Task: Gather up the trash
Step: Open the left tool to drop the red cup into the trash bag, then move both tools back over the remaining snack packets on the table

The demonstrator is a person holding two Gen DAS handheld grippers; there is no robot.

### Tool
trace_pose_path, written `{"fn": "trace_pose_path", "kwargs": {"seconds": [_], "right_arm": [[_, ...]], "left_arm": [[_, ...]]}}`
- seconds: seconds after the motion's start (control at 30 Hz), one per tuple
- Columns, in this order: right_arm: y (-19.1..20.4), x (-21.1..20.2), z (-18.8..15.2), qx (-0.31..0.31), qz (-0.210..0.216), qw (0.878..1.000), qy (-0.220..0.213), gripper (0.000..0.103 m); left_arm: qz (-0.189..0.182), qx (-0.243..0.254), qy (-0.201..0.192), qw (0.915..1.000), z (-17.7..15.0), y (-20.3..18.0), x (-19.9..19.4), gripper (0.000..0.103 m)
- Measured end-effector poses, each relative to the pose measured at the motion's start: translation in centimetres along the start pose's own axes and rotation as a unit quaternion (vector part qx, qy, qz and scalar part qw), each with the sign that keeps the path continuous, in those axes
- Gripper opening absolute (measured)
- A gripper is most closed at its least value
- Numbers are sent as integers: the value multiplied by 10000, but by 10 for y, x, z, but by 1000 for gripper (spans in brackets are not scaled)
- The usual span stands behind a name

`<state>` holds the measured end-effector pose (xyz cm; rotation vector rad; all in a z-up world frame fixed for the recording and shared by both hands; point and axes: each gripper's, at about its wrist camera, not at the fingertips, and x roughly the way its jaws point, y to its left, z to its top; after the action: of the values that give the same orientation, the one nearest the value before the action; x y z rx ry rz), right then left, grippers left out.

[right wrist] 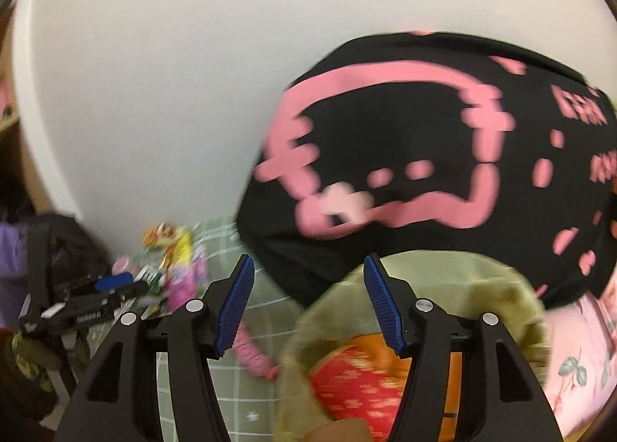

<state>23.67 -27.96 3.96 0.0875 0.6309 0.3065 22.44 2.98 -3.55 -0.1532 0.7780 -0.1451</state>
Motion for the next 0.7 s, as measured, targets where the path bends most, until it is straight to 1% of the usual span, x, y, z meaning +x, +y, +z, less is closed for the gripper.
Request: {"fn": "trace_pose_path", "kwargs": {"seconds": [0.03, 0.17, 0.27, 0.3, 0.33, 0.43, 0.57, 0.67, 0.7], "right_arm": [[13, 8, -1, -160, 47, 9998, 149, 56], [47, 27, -8, -424, 153, 9982, 399, 56], [67, 45, -18, -424, 241, 9966, 661, 56], [74, 53, -22, -462, 319, 9951, 808, 56], [83, 63, -28, -531, 403, 9930, 979, 55], [106, 86, -36, -685, 398, 9901, 1158, 54], [137, 113, -32, -874, 476, 9883, 1157, 54], [163, 143, -25, -1081, 466, 9868, 1116, 54], [171, 153, -23, -1120, 520, 9862, 1102, 54]], "left_arm": [[88, -107, -7, 9999, -4, 15, -2, 56], [424, -589, 8, 9974, -24, 82, -7, 56], [537, -820, 66, 9952, -30, 108, -9, 56], [575, -901, 56, 9943, -32, 118, -12, 56], [599, -969, 36, 9935, -34, 124, -15, 56], [588, -1101, 7, 9922, -38, 136, -21, 56], [562, -1000, 3, 9934, -34, 136, -23, 56], [455, -817, -109, 9956, -16, 137, -24, 56], [424, -720, -169, 9964, -9, 136, -24, 56]]}}
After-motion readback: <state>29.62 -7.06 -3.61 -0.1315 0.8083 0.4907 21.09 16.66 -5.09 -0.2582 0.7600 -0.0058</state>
